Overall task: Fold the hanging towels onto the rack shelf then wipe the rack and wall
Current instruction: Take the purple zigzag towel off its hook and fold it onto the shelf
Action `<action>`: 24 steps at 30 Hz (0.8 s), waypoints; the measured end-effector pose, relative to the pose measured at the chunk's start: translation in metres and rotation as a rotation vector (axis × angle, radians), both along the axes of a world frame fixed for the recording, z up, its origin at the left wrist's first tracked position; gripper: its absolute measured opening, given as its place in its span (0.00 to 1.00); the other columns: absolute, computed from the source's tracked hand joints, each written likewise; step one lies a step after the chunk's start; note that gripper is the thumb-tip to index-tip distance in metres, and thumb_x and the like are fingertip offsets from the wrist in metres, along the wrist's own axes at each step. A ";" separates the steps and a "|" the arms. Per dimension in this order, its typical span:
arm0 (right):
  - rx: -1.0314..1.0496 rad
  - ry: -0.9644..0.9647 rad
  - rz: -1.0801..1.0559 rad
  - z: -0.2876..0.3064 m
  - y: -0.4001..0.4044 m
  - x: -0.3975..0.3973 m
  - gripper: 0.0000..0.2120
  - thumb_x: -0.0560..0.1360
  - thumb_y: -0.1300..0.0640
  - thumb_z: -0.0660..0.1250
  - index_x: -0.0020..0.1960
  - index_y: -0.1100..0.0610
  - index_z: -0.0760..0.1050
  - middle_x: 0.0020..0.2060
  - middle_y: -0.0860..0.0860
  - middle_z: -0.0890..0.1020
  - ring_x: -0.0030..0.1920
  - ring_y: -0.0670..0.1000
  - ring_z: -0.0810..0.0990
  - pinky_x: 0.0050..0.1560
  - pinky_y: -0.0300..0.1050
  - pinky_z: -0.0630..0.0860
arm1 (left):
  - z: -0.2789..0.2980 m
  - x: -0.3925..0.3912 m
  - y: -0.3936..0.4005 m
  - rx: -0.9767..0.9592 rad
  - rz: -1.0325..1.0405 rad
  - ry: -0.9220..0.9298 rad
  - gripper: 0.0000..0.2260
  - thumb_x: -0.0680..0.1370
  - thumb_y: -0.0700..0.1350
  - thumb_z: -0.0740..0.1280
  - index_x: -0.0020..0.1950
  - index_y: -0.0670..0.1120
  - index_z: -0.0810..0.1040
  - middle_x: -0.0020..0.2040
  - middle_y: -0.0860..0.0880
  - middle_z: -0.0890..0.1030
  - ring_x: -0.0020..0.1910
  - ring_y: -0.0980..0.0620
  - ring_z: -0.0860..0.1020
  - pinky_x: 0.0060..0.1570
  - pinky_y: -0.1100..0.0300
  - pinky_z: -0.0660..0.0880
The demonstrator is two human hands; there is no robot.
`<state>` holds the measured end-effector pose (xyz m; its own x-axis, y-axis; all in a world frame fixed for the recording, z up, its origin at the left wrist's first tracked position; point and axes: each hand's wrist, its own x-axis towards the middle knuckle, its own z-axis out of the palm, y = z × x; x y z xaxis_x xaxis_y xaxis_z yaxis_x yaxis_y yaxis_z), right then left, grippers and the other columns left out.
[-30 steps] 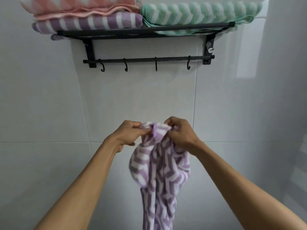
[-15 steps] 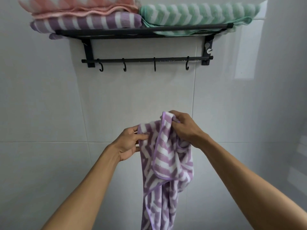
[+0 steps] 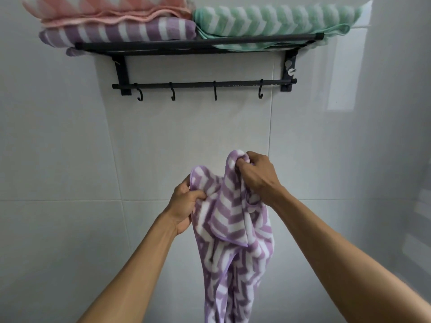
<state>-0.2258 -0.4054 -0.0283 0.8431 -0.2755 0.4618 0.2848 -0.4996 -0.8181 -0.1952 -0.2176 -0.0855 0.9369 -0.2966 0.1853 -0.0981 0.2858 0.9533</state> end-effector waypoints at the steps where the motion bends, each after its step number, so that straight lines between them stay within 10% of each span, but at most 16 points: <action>1: 0.027 0.008 -0.001 -0.001 0.002 0.002 0.10 0.77 0.55 0.60 0.39 0.59 0.71 0.30 0.50 0.73 0.31 0.50 0.69 0.32 0.41 0.67 | 0.001 -0.001 0.000 0.007 -0.056 0.011 0.20 0.73 0.33 0.69 0.65 0.41 0.78 0.59 0.36 0.83 0.59 0.34 0.81 0.62 0.42 0.77; 6: 0.115 -0.012 0.048 -0.004 0.009 0.006 0.01 0.76 0.58 0.64 0.46 0.53 0.74 0.31 0.50 0.78 0.29 0.50 0.75 0.32 0.41 0.73 | 0.010 -0.009 -0.013 0.111 0.024 -0.001 0.10 0.76 0.40 0.74 0.57 0.40 0.83 0.55 0.36 0.84 0.54 0.37 0.83 0.60 0.43 0.79; 14: 0.295 -0.032 0.026 0.005 -0.007 0.007 0.07 0.78 0.53 0.65 0.50 0.56 0.77 0.31 0.49 0.79 0.26 0.45 0.77 0.31 0.37 0.74 | -0.004 -0.005 -0.007 0.173 0.353 -0.055 0.12 0.79 0.33 0.64 0.54 0.50 0.72 0.48 0.43 0.83 0.36 0.48 0.79 0.30 0.58 0.75; 19: 0.312 -0.059 0.010 0.006 -0.004 0.009 0.07 0.79 0.52 0.63 0.50 0.55 0.75 0.32 0.53 0.81 0.31 0.51 0.80 0.34 0.40 0.76 | 0.008 -0.026 -0.021 0.367 0.071 -0.162 0.14 0.79 0.34 0.57 0.48 0.45 0.82 0.44 0.47 0.84 0.41 0.48 0.81 0.33 0.53 0.79; 24: 0.299 -0.044 0.031 0.005 -0.005 0.010 0.06 0.77 0.51 0.65 0.49 0.54 0.76 0.30 0.54 0.82 0.27 0.53 0.80 0.34 0.42 0.74 | 0.011 -0.030 -0.029 0.486 -0.065 -0.159 0.11 0.76 0.51 0.74 0.51 0.44 0.84 0.47 0.48 0.86 0.45 0.49 0.85 0.35 0.56 0.80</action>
<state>-0.2154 -0.4105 -0.0234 0.8345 -0.3790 0.3999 0.3344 -0.2286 -0.9143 -0.2252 -0.2462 -0.0746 0.8851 -0.4403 0.1507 -0.2496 -0.1759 0.9522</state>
